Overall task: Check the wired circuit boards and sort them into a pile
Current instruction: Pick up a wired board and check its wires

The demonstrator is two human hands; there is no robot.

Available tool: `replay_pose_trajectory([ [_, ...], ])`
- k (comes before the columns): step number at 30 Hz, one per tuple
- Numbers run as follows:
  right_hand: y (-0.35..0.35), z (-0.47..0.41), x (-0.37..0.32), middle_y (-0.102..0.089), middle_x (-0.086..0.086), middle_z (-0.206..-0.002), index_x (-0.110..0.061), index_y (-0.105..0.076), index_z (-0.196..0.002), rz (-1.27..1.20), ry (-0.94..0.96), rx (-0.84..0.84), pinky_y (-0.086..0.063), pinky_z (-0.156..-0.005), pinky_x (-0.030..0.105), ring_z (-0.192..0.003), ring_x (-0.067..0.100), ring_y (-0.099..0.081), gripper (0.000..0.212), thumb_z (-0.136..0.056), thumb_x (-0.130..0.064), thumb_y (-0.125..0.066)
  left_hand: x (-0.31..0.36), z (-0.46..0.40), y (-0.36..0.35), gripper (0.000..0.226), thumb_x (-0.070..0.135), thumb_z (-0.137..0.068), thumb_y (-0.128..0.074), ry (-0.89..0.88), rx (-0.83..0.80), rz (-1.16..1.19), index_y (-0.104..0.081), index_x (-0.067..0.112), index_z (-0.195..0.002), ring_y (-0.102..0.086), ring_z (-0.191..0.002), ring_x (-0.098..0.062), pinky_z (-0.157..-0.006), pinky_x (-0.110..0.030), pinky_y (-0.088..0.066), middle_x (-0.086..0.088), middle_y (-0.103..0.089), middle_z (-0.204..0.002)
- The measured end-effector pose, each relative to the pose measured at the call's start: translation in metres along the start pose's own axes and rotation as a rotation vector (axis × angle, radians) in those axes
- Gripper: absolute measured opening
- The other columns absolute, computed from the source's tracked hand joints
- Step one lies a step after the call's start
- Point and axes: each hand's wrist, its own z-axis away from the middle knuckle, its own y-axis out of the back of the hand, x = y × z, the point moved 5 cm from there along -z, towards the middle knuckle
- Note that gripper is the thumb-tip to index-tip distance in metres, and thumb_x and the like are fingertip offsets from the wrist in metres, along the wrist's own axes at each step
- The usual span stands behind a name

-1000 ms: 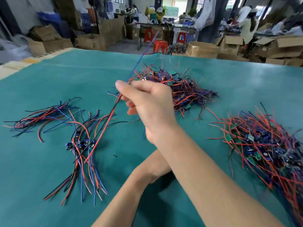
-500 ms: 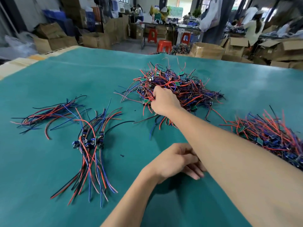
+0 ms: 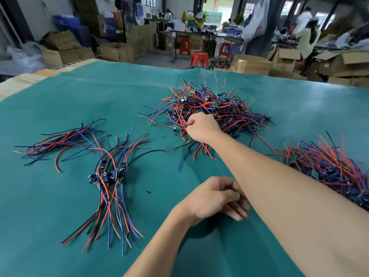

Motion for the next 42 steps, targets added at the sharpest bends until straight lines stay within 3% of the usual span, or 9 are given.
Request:
replay_pose_trajectory([
  [5, 0.026, 0.014, 0.016, -0.076, 0.009, -0.080, -0.011, -0.077, -0.086, -0.186, 0.023, 0.169, -0.063, -0.063, 0.045, -0.069, 0.023, -0.074, 0.030, -0.086, -0.012, -0.047, -0.001, 0.000, 0.001, 0.022, -0.009, -0.098, -0.037, -0.002, 0.012, 0.060, -0.057, -0.002, -0.105, -0.068, -0.066, -0.019, -0.063, -0.024, -0.058, -0.021, -0.064, -0.090],
  [8, 0.041, 0.032, 0.037, -0.077, -0.002, -0.073, -0.018, -0.077, -0.076, -0.390, -0.018, 0.200, -0.049, -0.036, 0.028, -0.051, 0.012, -0.071, 0.019, -0.079, -0.024, -0.060, -0.002, -0.001, 0.004, 0.021, -0.008, -0.099, -0.038, -0.004, 0.045, 0.112, -0.057, -0.002, -0.103, -0.069, -0.065, -0.019, -0.062, -0.024, -0.058, -0.018, -0.065, -0.085],
  [16, 0.051, 0.104, 0.081, -0.078, 0.013, -0.081, -0.011, -0.076, -0.078, -0.923, -0.070, 0.173, -0.042, -0.044, 0.020, -0.055, 0.017, -0.067, 0.012, -0.088, -0.010, -0.068, -0.001, -0.006, 0.018, 0.016, -0.003, -0.100, -0.040, -0.024, 0.258, 0.340, -0.055, -0.002, -0.106, -0.069, -0.067, -0.027, -0.061, -0.027, -0.058, -0.022, -0.067, -0.084],
  [20, 0.051, 0.157, 0.091, -0.075, 0.022, -0.078, -0.009, -0.077, -0.070, -1.092, -0.026, 0.116, -0.042, -0.044, 0.021, -0.051, 0.020, -0.063, 0.013, -0.074, -0.015, -0.066, -0.001, -0.008, 0.025, 0.030, 0.019, -0.108, -0.039, -0.057, 0.382, 0.569, -0.050, -0.004, -0.124, -0.071, -0.081, -0.034, -0.069, -0.035, -0.061, -0.027, -0.070, -0.104],
  [24, 0.034, 0.188, 0.093, -0.072, 0.027, -0.075, -0.004, -0.076, -0.073, -1.058, 0.073, -0.147, -0.041, -0.045, 0.023, -0.053, 0.023, -0.062, 0.016, -0.074, -0.010, -0.062, -0.002, -0.008, 0.025, 0.027, 0.023, -0.105, -0.046, -0.047, 0.403, 0.577, -0.050, 0.000, -0.118, -0.072, -0.082, -0.029, -0.067, -0.032, -0.060, -0.024, -0.070, -0.107],
  [28, 0.027, 0.190, 0.093, -0.065, 0.020, -0.062, -0.004, -0.071, -0.062, -0.998, 0.138, -0.217, -0.039, -0.050, 0.026, -0.053, 0.024, -0.055, 0.012, -0.064, -0.013, -0.063, -0.005, -0.008, 0.024, 0.018, 0.007, -0.102, -0.050, -0.058, 0.357, 0.418, -0.055, -0.002, -0.117, -0.068, -0.072, -0.020, -0.069, -0.026, -0.057, -0.019, -0.062, -0.095],
  [34, 0.016, 0.196, 0.079, -0.058, 0.006, -0.054, 0.004, -0.058, -0.052, -0.961, 0.275, -0.318, -0.042, -0.055, 0.024, -0.057, 0.019, -0.049, 0.028, -0.061, -0.022, -0.057, -0.003, -0.006, 0.021, 0.032, 0.024, -0.099, -0.058, -0.064, 0.322, 0.324, -0.060, -0.002, -0.118, -0.064, -0.068, -0.017, -0.067, -0.024, -0.054, -0.006, -0.068, -0.076],
  [38, 0.016, 0.201, 0.070, -0.054, 0.006, -0.051, -0.006, -0.055, -0.046, -0.868, 0.336, -0.332, -0.039, -0.061, 0.043, -0.067, 0.043, -0.047, 0.024, -0.063, -0.024, -0.053, -0.003, -0.006, 0.020, 0.024, 0.022, -0.098, -0.060, -0.064, 0.329, 0.260, -0.063, -0.001, -0.107, -0.058, -0.072, -0.026, -0.065, -0.031, -0.052, -0.014, -0.064, -0.080],
  [42, 0.011, 0.206, 0.062, -0.051, 0.022, -0.054, -0.003, -0.053, -0.046, -0.766, 0.356, -0.354, -0.037, -0.062, 0.055, -0.067, 0.046, -0.046, 0.025, -0.064, -0.020, -0.052, -0.007, -0.005, 0.022, 0.016, 0.008, -0.097, -0.059, -0.044, 0.331, 0.247, -0.067, -0.005, -0.104, -0.062, -0.060, -0.017, -0.056, -0.024, -0.052, -0.009, -0.068, -0.076],
])
